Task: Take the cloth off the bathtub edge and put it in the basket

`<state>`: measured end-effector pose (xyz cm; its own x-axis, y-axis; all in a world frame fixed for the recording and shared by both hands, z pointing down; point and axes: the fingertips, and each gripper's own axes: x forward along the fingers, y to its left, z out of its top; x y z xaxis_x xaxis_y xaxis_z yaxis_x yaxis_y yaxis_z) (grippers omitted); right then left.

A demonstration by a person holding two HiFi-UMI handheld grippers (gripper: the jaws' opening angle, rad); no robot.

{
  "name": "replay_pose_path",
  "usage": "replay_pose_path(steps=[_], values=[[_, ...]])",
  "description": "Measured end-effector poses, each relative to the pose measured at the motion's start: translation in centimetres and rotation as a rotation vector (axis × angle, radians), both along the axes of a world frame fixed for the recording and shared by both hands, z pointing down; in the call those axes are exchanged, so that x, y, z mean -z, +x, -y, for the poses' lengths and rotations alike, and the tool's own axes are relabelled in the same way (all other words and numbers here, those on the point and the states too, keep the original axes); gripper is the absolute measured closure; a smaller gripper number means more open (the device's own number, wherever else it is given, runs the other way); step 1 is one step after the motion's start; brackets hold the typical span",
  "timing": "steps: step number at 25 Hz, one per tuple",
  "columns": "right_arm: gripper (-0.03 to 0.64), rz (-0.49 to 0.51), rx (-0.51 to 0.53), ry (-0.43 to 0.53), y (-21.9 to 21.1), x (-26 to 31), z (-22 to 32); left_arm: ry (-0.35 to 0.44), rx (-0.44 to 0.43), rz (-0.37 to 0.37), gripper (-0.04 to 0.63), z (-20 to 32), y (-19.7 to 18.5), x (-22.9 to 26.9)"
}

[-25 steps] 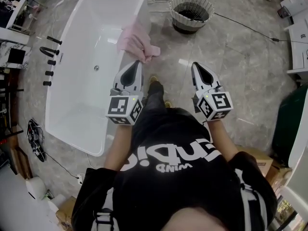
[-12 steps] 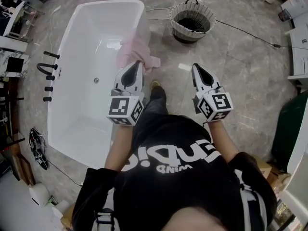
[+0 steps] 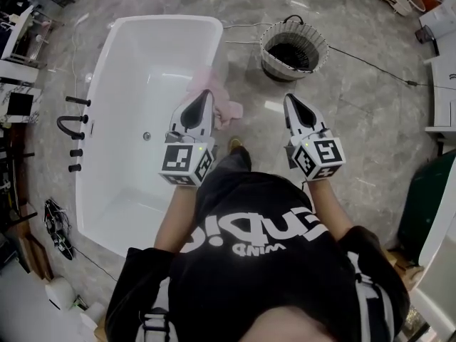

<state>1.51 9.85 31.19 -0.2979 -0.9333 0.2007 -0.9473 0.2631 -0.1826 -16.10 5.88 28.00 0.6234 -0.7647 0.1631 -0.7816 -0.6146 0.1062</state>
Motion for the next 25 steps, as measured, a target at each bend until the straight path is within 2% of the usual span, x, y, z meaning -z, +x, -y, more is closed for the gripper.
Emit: replay_pose_path(steps=[7, 18, 25], values=[[0.606, 0.0, 0.02, 0.012, -1.4, 1.3, 6.0, 0.008, 0.011, -0.004, 0.581, 5.6, -0.6, 1.1], [0.606, -0.009, 0.083, 0.002, -0.3, 1.2, 10.9, -0.018, 0.076, -0.009, 0.582, 9.1, 0.4, 0.4], [0.606, -0.06, 0.176, 0.025, -1.4, 1.4, 14.5, -0.049, 0.1, -0.02, 0.581, 11.1, 0.1, -1.4]])
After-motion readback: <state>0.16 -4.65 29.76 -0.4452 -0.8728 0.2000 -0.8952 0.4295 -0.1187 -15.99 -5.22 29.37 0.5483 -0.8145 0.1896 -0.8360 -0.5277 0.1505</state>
